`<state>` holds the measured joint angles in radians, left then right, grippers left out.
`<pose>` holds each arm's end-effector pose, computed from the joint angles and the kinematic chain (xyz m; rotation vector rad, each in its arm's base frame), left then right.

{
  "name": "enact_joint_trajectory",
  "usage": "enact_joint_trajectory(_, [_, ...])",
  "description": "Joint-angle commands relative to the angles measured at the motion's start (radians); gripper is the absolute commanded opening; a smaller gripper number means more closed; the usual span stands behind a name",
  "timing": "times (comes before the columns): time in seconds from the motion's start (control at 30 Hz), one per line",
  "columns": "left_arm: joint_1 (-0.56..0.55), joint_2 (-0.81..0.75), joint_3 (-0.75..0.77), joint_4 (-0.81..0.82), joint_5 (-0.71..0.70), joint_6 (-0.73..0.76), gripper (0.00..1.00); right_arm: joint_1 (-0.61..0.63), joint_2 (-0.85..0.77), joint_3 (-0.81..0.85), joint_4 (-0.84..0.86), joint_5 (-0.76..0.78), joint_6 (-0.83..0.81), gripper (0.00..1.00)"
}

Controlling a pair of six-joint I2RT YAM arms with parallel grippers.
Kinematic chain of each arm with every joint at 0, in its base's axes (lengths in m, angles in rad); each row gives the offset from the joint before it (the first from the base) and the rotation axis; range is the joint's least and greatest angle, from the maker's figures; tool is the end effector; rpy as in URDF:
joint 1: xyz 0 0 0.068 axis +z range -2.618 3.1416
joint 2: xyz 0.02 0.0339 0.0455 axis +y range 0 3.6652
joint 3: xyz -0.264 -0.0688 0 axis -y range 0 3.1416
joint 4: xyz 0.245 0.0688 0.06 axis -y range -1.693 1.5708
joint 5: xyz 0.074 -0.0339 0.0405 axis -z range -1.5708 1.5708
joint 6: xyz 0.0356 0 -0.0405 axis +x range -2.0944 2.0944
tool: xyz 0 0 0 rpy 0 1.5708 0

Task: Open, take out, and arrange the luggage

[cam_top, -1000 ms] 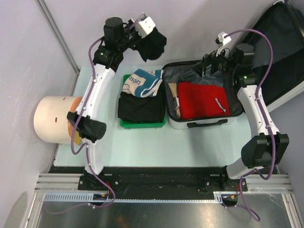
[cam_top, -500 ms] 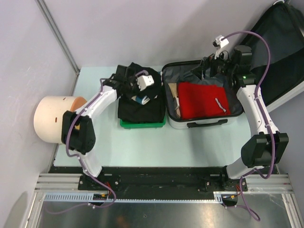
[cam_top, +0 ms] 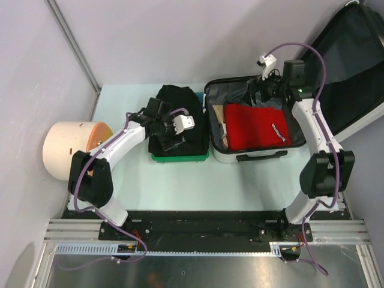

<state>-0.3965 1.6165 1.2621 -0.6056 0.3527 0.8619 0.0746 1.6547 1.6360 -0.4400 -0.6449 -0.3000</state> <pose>0.3128 -0.1443 0.2605 1.5593 1.9075 -0.2477 0.3774 0.0497 0.3866 -0.7512 1.8169 0.5045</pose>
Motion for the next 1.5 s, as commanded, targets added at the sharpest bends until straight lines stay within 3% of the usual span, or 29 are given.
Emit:
enact_joint_trajectory(0.0, [0.004, -0.061, 0.055, -0.051, 0.064, -0.038, 0.9, 0.005, 0.115, 0.079, -0.239, 0.135, -0.155, 0.98])
enact_joint_trajectory(0.07, [0.004, -0.125, 0.068, -0.072, 0.089, -0.053, 0.99, 0.013, 0.167, 0.1, -0.301, 0.172, -0.16, 0.93])
enact_joint_trajectory(0.3, [0.016, -0.27, 0.098, -0.08, 0.133, -0.132, 1.0, 0.103, 0.232, 0.012, -0.295, 0.409, -0.059, 0.85])
enact_joint_trajectory(0.47, [0.015, -0.265, 0.154, -0.079, 0.132, -0.222, 1.0, -0.023, 0.244, 0.016, -0.35, 0.396, -0.011, 0.86])
enact_joint_trajectory(0.7, [-0.102, 0.012, 0.504, -0.077, 0.109, -0.634, 1.0, -0.211, 0.293, 0.096, -0.414, 0.395, 0.019, 0.93])
enact_joint_trajectory(1.0, [-0.277, 0.465, 0.899, -0.066, -0.052, -1.183, 0.96, -0.262, 0.39, 0.128, -0.407, 0.331, 0.032, 0.96])
enact_joint_trajectory(1.1, [-0.304, 0.574, 0.983, -0.062, -0.159, -1.232, 0.95, -0.26, 0.405, 0.116, -0.394, 0.317, 0.035, 0.97])
enact_joint_trajectory(1.47, [-0.352, 0.807, 1.109, -0.037, -0.34, -1.241, 0.93, -0.259, 0.439, 0.108, -0.376, 0.393, 0.03, 0.97])
